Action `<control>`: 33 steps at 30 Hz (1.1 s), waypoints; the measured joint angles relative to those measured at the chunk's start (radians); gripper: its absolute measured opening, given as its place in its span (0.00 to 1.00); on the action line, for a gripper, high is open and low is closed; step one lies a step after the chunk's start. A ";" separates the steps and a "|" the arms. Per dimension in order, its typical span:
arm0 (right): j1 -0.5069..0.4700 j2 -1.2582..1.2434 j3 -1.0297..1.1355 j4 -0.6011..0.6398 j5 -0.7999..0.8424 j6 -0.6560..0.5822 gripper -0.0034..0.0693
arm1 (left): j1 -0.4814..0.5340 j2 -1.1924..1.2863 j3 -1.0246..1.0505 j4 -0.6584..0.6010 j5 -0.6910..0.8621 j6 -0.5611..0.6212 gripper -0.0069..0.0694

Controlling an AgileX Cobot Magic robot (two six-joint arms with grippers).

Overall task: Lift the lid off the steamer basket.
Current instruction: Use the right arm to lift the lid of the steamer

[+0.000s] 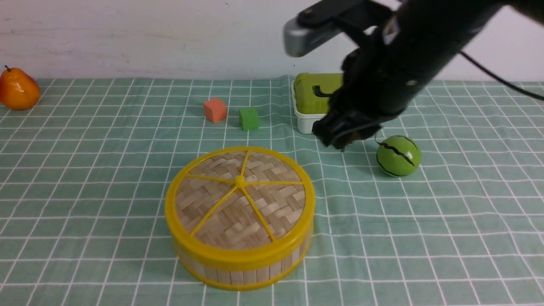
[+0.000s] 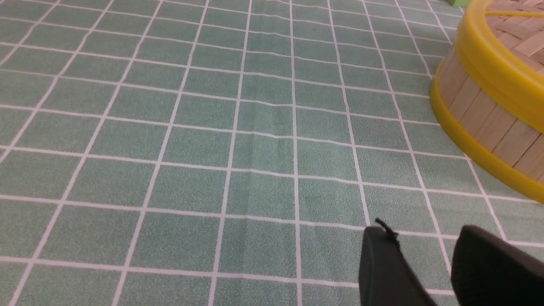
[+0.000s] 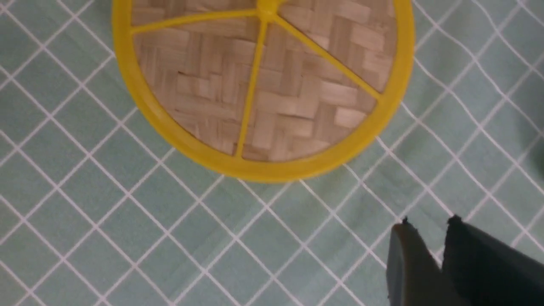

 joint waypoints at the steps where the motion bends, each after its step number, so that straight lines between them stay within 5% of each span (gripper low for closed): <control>1: 0.018 0.043 -0.044 -0.002 0.000 0.001 0.28 | 0.000 0.000 0.000 0.000 0.000 0.000 0.40; 7: 0.090 0.237 -0.234 -0.020 -0.001 0.001 0.53 | 0.000 0.000 0.000 0.000 0.000 0.000 0.40; 12: 0.110 0.359 -0.349 -0.030 -0.001 0.006 0.61 | 0.000 0.000 0.000 0.000 0.000 0.000 0.40; 33: 0.110 0.537 -0.390 -0.040 -0.101 0.079 0.43 | 0.000 0.000 0.000 0.000 0.000 0.000 0.40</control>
